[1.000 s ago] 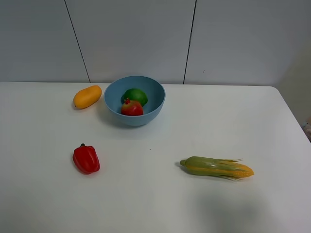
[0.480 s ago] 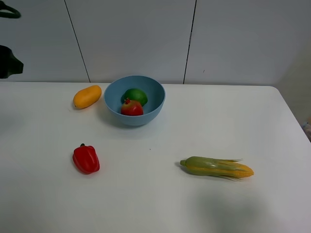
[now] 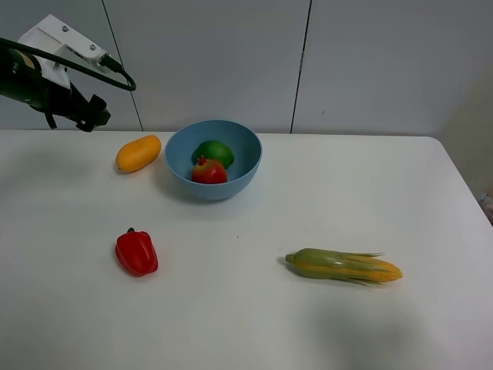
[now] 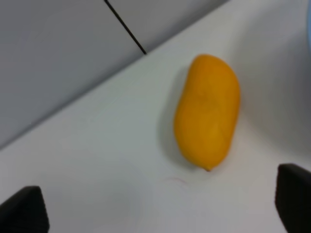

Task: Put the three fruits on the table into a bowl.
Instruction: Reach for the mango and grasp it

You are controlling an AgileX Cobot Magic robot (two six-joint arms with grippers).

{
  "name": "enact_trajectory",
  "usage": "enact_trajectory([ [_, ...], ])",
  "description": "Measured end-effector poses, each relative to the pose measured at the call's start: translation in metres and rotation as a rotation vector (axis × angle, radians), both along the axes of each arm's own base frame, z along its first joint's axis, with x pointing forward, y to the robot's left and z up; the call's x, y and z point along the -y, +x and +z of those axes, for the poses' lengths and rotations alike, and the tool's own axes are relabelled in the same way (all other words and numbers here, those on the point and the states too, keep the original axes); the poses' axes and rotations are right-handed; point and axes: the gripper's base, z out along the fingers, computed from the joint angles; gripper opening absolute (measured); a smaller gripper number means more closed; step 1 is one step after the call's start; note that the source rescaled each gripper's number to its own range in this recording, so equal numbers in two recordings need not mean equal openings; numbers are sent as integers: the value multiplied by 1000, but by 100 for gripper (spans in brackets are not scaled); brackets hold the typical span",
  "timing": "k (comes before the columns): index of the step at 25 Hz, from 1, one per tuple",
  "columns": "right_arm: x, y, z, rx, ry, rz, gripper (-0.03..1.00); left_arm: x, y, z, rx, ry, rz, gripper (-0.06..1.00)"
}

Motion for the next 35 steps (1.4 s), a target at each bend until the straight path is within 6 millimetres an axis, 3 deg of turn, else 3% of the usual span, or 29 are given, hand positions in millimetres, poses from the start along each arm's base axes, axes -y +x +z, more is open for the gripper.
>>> enact_trajectory([
  [9, 0, 0, 0, 0, 0, 0, 100, 5, 25, -44, -70, -9, -3, 90],
  [21, 0, 0, 0, 0, 0, 0, 100, 22, 69, -88, -207, -88, 32, 90],
  [30, 0, 0, 0, 0, 0, 0, 100, 24, 85, -130, -276, -85, 38, 90],
  [35, 0, 0, 0, 0, 0, 0, 100, 27, 103, -141, -265, -88, 37, 90],
])
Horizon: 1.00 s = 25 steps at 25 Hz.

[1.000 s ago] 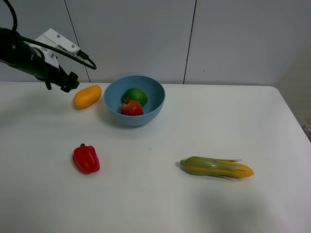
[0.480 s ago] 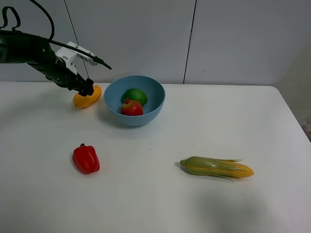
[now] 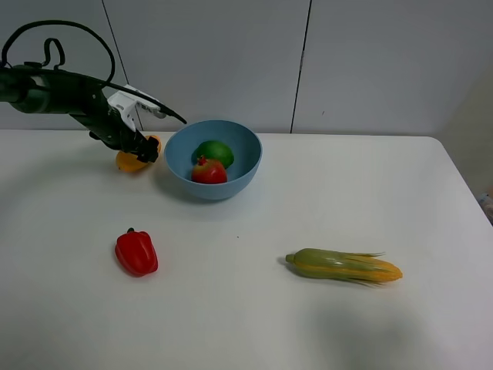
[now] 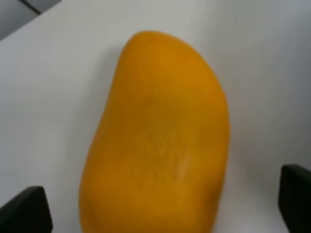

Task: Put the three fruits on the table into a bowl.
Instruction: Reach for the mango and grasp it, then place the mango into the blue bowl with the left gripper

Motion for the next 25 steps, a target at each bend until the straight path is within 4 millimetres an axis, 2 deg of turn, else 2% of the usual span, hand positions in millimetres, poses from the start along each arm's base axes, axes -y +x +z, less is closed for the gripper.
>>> enact_trajectory([
  [5, 0, 0, 0, 0, 0, 0, 100, 1, 16, -8, 20, -3, 3, 90],
  [9, 0, 0, 0, 0, 0, 0, 100, -3, 19, -15, 2, -3, 12, 90],
  [11, 0, 0, 0, 0, 0, 0, 100, -7, 19, -18, -9, -3, 23, 87],
  [13, 0, 0, 0, 0, 0, 0, 100, -11, 19, -20, -22, -19, 43, 72],
  [15, 0, 0, 0, 0, 0, 0, 100, -15, 18, -20, -34, -36, 65, 51],
  [18, 0, 0, 0, 0, 0, 0, 100, -18, 18, -24, -53, -67, 95, 11],
  [19, 0, 0, 0, 0, 0, 0, 100, -17, 19, -25, -54, -80, 104, 4],
  [25, 0, 0, 0, 0, 0, 0, 100, -15, 19, -26, -64, -133, 140, 4],
])
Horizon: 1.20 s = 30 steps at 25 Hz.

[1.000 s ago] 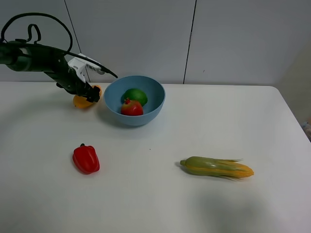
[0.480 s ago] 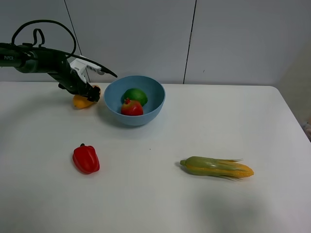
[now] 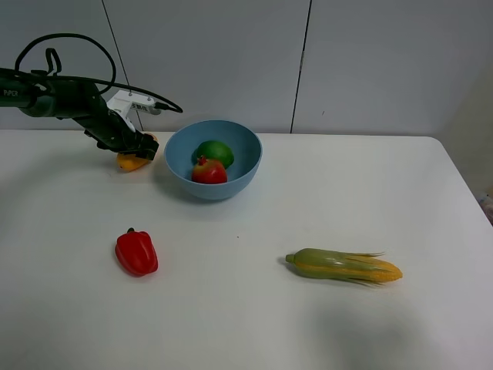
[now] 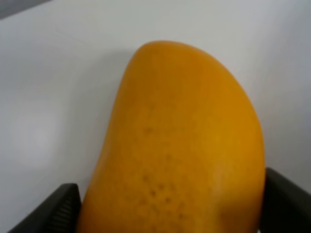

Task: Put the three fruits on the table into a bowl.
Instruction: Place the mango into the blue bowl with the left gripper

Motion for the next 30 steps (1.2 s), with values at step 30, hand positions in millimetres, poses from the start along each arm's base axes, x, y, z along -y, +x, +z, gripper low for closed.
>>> enact_trajectory([
  [30, 0, 0, 0, 0, 0, 0, 100, 137, -57, 111, -14, -233, -198, 4],
])
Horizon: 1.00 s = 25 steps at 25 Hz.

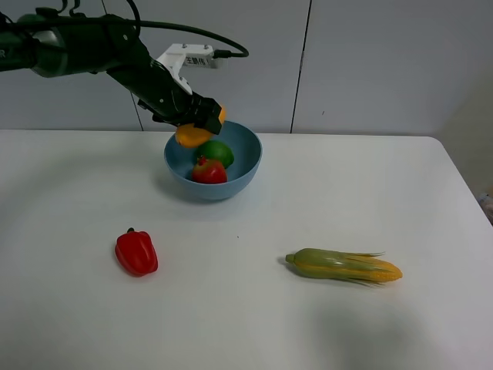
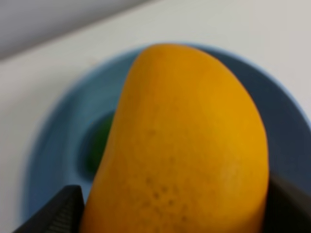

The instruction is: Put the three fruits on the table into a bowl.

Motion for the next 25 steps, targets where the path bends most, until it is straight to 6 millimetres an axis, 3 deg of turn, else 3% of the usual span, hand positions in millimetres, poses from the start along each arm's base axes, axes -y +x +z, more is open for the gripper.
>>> enact_trajectory([
  [5, 0, 0, 0, 0, 0, 0, 100, 21, -2, -31, -49, 21, -37, 0],
  [6, 0, 0, 0, 0, 0, 0, 100, 24, -3, -33, -59, 18, -33, 8],
  [8, 0, 0, 0, 0, 0, 0, 100, 27, -5, -34, -73, 8, -17, 51],
  [9, 0, 0, 0, 0, 0, 0, 100, 27, -5, -33, -73, 7, -10, 67],
  [12, 0, 0, 0, 0, 0, 0, 100, 25, -6, -23, -45, 13, -8, 83],
  [14, 0, 0, 0, 0, 0, 0, 100, 24, -7, -9, -9, 5, -9, 86],
  [17, 0, 0, 0, 0, 0, 0, 100, 17, -12, 30, 89, -22, 0, 86],
  [18, 0, 0, 0, 0, 0, 0, 100, 17, -12, 30, 89, -22, 0, 86],
  [19, 0, 0, 0, 0, 0, 0, 100, 5, -18, 64, 164, -49, 20, 86],
  [25, 0, 0, 0, 0, 0, 0, 100, -52, -53, 167, 403, -51, 93, 86],
])
